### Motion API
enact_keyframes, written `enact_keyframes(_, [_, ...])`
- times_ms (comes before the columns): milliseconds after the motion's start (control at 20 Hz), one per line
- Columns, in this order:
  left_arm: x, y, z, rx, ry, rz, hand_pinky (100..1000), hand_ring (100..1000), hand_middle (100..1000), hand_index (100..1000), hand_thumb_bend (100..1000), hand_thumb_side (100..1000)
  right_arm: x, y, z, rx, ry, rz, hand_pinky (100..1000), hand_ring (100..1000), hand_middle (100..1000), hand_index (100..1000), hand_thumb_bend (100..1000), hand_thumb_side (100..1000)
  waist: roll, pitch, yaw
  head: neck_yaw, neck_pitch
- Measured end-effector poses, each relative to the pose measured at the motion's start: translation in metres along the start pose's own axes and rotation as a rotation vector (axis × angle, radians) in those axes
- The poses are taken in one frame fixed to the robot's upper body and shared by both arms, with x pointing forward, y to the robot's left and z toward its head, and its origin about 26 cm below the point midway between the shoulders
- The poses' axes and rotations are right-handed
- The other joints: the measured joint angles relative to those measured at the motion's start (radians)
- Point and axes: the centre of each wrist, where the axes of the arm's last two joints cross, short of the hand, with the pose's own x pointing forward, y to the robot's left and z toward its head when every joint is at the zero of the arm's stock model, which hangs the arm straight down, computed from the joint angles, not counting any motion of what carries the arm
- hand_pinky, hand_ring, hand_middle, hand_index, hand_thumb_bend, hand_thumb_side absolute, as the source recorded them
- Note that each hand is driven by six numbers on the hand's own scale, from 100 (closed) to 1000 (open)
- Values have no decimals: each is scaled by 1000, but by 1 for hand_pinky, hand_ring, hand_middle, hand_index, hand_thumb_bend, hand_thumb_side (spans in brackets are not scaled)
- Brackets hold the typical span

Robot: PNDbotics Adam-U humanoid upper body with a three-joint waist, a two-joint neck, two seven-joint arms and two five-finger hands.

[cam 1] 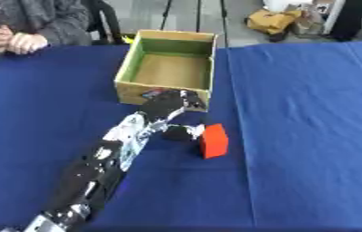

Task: Pick up objects on the table and place them in the box.

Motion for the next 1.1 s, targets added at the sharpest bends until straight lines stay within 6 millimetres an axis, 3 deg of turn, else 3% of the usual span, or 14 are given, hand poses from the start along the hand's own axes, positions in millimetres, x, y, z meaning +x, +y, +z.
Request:
enact_keyframes(200, [-2,-6,3,-23,27,35,551,614,595,744,469,681,0,0,0,0,-1,0,529,877,551,476,100,702,-1,3,1,2,0])
enact_keyframes(600, [-3,-5,3,-21,52,101,551,616,594,741,431,692,0,0,-1,2,-12,2,530,870,553,481,100,675,-2,3,1,2,0])
enact_keyframes(1100, [-8,41,9,69,-1,97,551,617,592,737,416,649,3,-4,-2,10,-73,5,531,866,554,484,100,665,-14,3,4,3,-9])
